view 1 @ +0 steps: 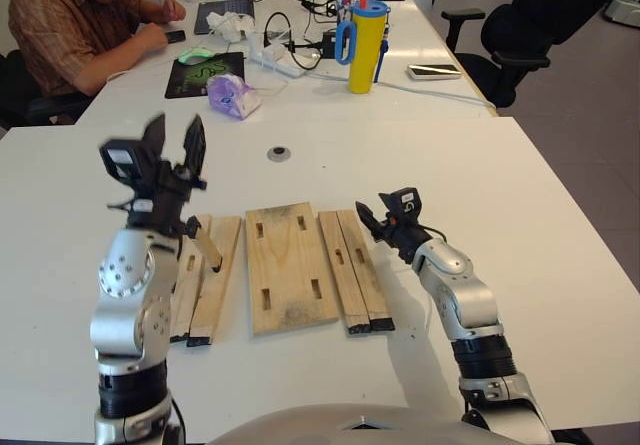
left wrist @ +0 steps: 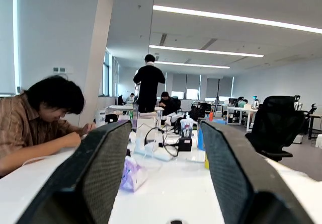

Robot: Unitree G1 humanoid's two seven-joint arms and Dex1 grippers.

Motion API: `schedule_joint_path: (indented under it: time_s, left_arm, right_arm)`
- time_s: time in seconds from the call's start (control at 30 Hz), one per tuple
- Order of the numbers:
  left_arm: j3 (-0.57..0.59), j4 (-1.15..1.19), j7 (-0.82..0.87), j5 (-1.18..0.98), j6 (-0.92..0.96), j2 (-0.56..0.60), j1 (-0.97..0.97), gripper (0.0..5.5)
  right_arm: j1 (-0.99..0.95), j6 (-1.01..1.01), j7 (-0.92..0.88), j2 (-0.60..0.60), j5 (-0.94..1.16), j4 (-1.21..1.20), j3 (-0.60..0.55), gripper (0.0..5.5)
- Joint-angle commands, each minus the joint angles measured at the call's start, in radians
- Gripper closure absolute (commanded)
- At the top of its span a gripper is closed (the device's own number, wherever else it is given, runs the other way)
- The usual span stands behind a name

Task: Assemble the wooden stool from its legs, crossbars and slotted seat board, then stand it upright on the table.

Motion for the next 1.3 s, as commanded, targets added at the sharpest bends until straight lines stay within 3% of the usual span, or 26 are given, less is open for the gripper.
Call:
schedule_joint_path:
  time_s: [0.03,0.13,0.33,0.67,0.9,1.07,1.2,1.3]
  left_arm:
    - [0.049,-0.041,0.051,-0.034,0.104,0.042,-0.141,2.93]
    - [0.053,-0.032,0.053,-0.037,0.154,0.044,-0.120,2.93]
    - [-0.133,0.120,0.005,0.029,0.348,0.034,0.364,2.93]
    - [-0.116,0.187,-0.024,0.127,0.261,0.080,0.224,2.93]
    - [0.005,0.029,-0.013,0.011,0.138,0.002,0.056,2.93]
    - [0.026,-0.092,-0.020,-0.040,0.129,0.020,-0.075,2.93]
    - [0.002,-0.089,-0.049,-0.011,0.165,0.049,0.044,2.93]
    - [-0.084,0.089,-0.086,0.068,0.223,0.071,0.321,2.93]
  right_arm:
    - [-0.020,-0.017,-0.012,0.010,-0.008,0.016,-0.006,2.59]
    - [-0.012,-0.024,-0.021,0.014,-0.010,0.013,-0.009,2.59]
    - [-0.002,-0.033,-0.032,0.030,-0.017,0.015,0.007,2.59]
    - [-0.012,-0.045,-0.045,0.037,-0.017,0.032,0.002,2.59]
    - [0.014,-0.055,-0.058,0.054,-0.021,0.028,0.001,2.59]
    - [0.025,-0.053,-0.063,0.058,-0.027,0.018,-0.002,2.59]
    - [0.036,-0.052,-0.069,0.062,-0.029,0.009,-0.001,2.59]
    - [0.040,-0.047,-0.074,0.068,-0.029,-0.002,0.003,2.59]
